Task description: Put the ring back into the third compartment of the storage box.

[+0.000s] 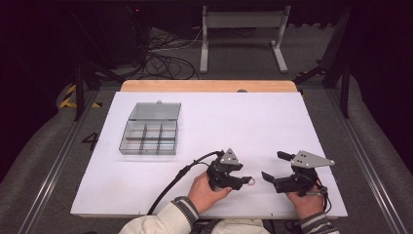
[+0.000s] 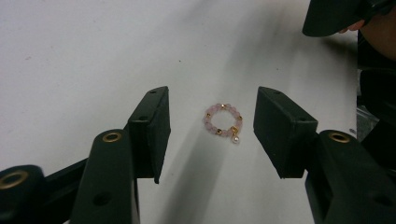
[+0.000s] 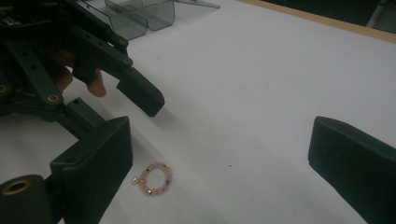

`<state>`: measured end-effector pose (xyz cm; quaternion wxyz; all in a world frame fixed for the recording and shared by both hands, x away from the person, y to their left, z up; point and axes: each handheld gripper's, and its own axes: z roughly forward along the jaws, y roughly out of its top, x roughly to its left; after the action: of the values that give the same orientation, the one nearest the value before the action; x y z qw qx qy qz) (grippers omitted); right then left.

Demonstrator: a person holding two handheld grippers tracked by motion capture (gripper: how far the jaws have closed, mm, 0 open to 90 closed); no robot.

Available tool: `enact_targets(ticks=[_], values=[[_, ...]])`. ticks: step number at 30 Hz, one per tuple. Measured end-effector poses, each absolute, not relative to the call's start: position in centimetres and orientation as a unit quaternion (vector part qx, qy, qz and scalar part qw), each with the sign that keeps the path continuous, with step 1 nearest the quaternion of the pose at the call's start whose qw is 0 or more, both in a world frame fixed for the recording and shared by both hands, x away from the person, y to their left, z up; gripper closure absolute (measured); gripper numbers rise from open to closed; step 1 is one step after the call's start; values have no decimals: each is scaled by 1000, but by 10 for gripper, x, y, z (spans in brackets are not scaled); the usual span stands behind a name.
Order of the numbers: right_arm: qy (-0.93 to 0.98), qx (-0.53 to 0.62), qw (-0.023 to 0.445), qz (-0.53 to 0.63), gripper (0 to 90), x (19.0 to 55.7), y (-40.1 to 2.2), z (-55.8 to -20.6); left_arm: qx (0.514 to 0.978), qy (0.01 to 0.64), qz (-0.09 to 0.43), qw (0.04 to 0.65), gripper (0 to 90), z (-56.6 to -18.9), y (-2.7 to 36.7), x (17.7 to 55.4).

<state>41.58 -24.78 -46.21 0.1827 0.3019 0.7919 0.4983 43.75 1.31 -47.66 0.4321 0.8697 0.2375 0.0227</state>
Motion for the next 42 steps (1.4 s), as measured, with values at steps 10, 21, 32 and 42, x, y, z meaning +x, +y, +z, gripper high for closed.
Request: enact_targets(ticks=[10, 21, 32, 42], values=[[793, 302, 184, 496, 71, 416, -248, -462, 875, 235, 15, 422, 584, -486, -2, 440], [794, 301, 183, 496, 72, 416, -248, -463, 886, 226, 27, 404, 716, -493, -11, 441], [794, 300, 182, 497, 72, 416, -248, -462, 894, 217, 67, 386, 870, -494, -15, 437], [794, 298, 183, 497, 72, 415, -248, -462, 892, 205, 75, 395, 879, -488, -13, 435]])
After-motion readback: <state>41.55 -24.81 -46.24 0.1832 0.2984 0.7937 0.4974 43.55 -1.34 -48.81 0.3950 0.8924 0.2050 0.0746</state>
